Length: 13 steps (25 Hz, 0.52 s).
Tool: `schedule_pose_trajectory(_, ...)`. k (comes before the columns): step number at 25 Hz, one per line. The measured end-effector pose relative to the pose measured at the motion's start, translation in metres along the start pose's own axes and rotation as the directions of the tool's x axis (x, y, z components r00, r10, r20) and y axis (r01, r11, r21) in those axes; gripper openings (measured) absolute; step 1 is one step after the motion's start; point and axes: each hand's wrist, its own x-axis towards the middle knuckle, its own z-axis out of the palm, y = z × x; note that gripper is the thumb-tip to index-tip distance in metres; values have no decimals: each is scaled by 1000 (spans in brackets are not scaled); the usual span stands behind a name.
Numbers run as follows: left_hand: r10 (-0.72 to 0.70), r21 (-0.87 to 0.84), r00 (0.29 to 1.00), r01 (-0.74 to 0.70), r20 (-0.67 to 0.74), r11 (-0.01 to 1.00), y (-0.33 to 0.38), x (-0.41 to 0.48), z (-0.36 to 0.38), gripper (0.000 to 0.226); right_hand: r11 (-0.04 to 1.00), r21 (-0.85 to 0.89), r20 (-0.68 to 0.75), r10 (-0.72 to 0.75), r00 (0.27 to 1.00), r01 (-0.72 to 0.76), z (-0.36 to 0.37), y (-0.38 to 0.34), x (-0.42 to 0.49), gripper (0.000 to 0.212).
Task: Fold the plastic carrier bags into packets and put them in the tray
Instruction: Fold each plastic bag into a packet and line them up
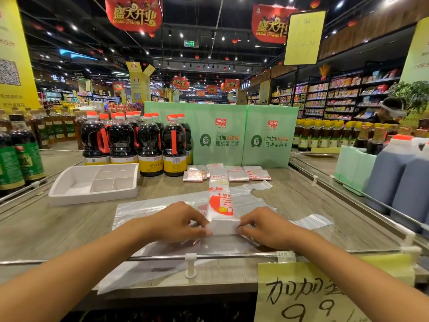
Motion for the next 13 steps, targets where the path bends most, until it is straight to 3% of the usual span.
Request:
schedule_pose_trajectory(3,-22,-15,1000,22,-19,1000,-1,8,-1,21,990,119,-7,74,997,-72,-5,-4,1,19)
schedule_pose_trajectory(8,-156,-261,987,144,-29,955,-1,22,-9,22,937,295,-28,205,978,-188,-12,-9,14,25)
schedule_pose_trajectory(11,-273,-427,962,233,-32,873,-4,27,-1,13,925,277,-72,290,954,-260,-5,-10,27,23)
schedule_pose_trajectory(13,-344,-523,939,286,-15,803,-7,30,7,24,930,230,-83,311,947,-286,0,-7,35,21)
